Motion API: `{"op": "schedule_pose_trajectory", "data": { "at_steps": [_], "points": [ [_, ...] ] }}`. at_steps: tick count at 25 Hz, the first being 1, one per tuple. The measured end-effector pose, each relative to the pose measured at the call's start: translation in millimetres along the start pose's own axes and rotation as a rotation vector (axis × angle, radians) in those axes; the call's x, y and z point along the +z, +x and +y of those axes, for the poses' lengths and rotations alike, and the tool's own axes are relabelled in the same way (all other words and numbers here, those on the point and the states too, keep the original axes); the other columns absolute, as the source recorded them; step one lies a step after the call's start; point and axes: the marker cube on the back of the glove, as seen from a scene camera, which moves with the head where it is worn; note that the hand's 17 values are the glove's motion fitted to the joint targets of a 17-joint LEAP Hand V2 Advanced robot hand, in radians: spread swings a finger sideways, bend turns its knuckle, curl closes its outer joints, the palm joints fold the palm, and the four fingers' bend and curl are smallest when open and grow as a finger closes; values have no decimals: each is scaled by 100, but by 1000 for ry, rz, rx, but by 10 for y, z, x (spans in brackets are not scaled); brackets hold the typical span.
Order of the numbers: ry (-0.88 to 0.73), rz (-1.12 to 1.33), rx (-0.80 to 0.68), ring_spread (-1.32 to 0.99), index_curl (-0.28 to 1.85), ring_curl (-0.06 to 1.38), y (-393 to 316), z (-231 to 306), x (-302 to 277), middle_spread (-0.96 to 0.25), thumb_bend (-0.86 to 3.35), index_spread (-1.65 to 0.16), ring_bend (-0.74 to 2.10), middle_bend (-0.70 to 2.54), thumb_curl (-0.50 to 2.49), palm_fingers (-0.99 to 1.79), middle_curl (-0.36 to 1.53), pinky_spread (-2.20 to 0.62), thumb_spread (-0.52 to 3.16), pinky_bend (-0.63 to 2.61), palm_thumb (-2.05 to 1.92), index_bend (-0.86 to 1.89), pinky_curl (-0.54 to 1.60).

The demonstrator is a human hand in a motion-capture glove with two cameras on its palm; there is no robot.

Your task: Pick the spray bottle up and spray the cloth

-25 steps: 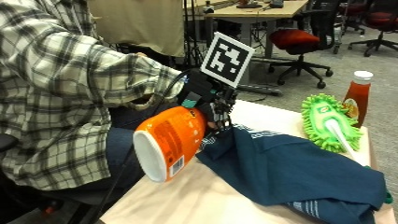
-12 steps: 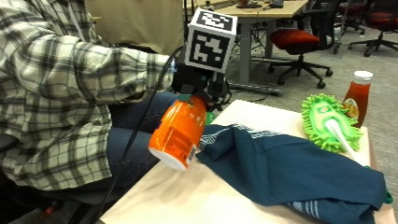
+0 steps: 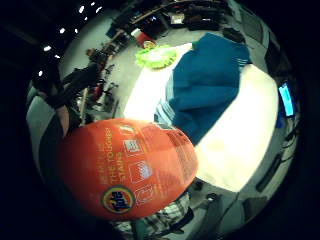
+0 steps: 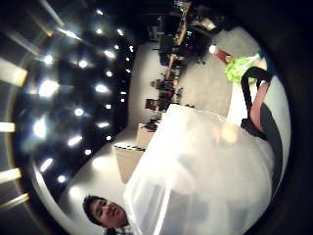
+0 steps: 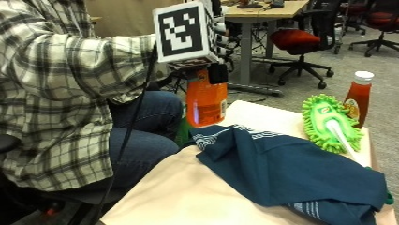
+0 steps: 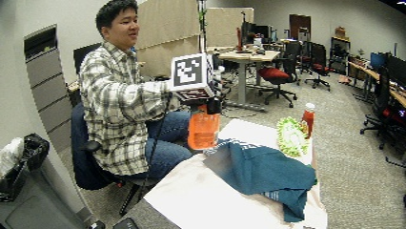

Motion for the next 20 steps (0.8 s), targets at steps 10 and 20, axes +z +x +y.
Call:
{"op": "schedule_pose_trajectory", "data": {
  "at_steps": [10, 20],
  "points": [
    [-40, -103, -2, -22, 60, 47, -63, -22, 802, -15, -2, -26, 57, 60, 72, 128, 53, -10, -14, 27, 109, 42, 39],
    [-70, -172, -10, -22, 61, 48, 344, -391, 1364, -15, -1, -26, 56, 59, 74, 122, 53, -7, -9, 23, 112, 41, 39]
  ]
}}
